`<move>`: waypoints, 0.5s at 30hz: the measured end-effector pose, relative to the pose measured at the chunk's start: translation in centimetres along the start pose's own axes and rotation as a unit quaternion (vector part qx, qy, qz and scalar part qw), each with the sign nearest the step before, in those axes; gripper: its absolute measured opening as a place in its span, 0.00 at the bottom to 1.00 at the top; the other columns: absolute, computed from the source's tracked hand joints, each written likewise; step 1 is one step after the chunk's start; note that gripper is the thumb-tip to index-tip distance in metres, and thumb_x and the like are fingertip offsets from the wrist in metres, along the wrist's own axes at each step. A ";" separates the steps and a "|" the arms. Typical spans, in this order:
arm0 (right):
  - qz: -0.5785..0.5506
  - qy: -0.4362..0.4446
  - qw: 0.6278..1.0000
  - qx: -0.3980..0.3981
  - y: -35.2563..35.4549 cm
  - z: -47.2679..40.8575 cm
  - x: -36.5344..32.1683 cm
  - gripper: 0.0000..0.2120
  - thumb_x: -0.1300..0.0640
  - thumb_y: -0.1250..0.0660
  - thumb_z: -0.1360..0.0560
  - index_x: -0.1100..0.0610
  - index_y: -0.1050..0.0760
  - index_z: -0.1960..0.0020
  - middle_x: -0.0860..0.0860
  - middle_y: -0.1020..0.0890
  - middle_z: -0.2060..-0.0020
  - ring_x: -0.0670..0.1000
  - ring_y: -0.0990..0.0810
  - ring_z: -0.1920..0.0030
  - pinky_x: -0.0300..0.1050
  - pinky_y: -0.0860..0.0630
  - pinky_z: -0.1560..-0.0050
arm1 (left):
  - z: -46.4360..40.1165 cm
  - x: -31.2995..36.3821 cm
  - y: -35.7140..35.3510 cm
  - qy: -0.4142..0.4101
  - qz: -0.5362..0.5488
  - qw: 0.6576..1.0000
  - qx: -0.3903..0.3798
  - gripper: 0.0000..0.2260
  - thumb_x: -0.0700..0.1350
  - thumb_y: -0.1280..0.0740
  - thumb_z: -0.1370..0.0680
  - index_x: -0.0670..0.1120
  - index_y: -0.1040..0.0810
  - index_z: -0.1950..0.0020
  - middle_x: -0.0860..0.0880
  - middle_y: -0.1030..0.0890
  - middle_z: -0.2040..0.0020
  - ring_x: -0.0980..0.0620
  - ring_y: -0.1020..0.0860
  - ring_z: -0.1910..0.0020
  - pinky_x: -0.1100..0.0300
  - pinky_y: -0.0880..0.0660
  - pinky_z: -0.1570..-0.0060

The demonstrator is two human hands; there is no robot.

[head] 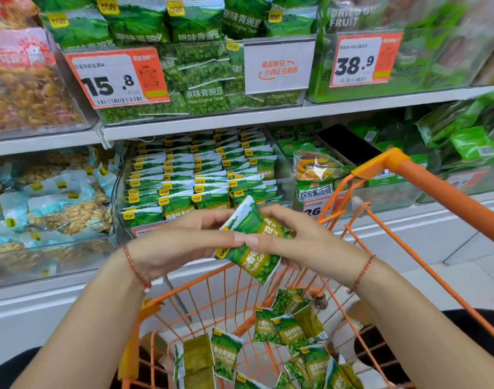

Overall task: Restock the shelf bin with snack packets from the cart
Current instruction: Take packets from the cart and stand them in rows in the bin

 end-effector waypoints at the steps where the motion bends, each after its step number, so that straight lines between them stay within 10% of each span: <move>1: -0.004 -0.003 1.000 -0.002 0.3 -0.4 -0.1 0.11 0.44 0.34 0.28 0.37 0.33 0.48 0.33 0.21 0.65 0.35 0.26 0.73 0.28 0.32 0.72 | -0.5 0.5 0.0 0.005 -0.018 1.000 -0.011 0.25 0.42 0.29 0.30 0.45 0.27 0.33 0.46 0.21 0.38 0.47 0.22 0.39 0.57 0.24 0.43; 4: 0.013 -0.019 1.000 -0.003 0.9 -2.0 0.3 0.11 0.47 0.40 0.22 0.34 0.39 0.46 0.32 0.24 0.73 0.31 0.29 0.75 0.25 0.35 0.73 | -2.1 1.3 0.0 0.016 -0.068 0.997 -0.023 0.22 0.41 0.29 0.26 0.54 0.29 0.35 0.60 0.21 0.40 0.59 0.22 0.42 0.60 0.25 0.41; 7: 0.026 -0.049 0.998 0.013 1.9 -3.8 1.8 0.26 0.41 0.42 0.22 0.40 0.44 0.26 0.39 0.23 0.46 0.36 0.32 0.71 0.29 0.37 0.68 | -3.9 1.8 0.5 0.028 -0.155 0.988 0.000 0.34 0.52 0.28 0.28 0.56 0.40 0.25 0.65 0.35 0.28 0.69 0.28 0.39 0.59 0.25 0.40; 11: 0.033 -0.100 0.994 0.039 4.4 -5.2 3.0 0.29 0.32 0.48 0.27 0.43 0.32 0.31 0.40 0.24 0.48 0.40 0.29 0.68 0.37 0.32 0.66 | -6.2 2.8 1.0 0.022 -0.252 0.966 0.043 0.39 0.52 0.29 0.27 0.56 0.49 0.23 0.68 0.43 0.30 0.78 0.33 0.45 0.81 0.35 0.46; 15: 0.021 0.025 0.932 0.361 11.7 -5.0 2.9 0.15 0.41 0.43 0.22 0.48 0.23 0.46 0.44 0.19 0.57 0.46 0.21 0.54 0.48 0.24 0.50 | -8.8 4.1 3.5 -0.007 -0.187 0.973 0.132 0.37 0.47 0.28 0.27 0.57 0.45 0.24 0.69 0.33 0.35 0.77 0.28 0.49 0.70 0.28 0.45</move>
Point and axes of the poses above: each hand's wrist, its own z-axis away from the middle knuckle, its own y-axis out of the back of the hand, x = y × z, the point moved 10 cm from there along -z, towards the middle knuckle
